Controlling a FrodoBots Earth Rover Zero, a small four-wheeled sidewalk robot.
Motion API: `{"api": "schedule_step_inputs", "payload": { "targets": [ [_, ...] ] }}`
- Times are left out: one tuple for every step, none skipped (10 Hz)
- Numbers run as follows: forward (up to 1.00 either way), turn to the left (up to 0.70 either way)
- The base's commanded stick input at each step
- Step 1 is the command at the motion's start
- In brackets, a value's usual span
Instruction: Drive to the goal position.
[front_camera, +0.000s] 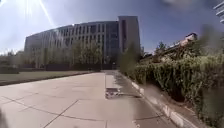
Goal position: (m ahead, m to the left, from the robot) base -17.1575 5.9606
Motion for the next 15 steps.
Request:
{"api": "schedule_step_inputs", "payload": {
  "targets": [
    [0.06,0.0],
    [0.06,0.0],
    [0.06,0.0],
    [0.06,0.0],
    [0.06,0.0],
    [0.06,0.0],
    [0.06,0.0],
    [0.06,0.0],
    [0.06,0.0],
    [0.06,0.0],
    [0.06,0.0],
    [0.06,0.0],
    [0.06,0.0],
    [0.06,0.0],
    [0.06,0.0]
  ]
}}
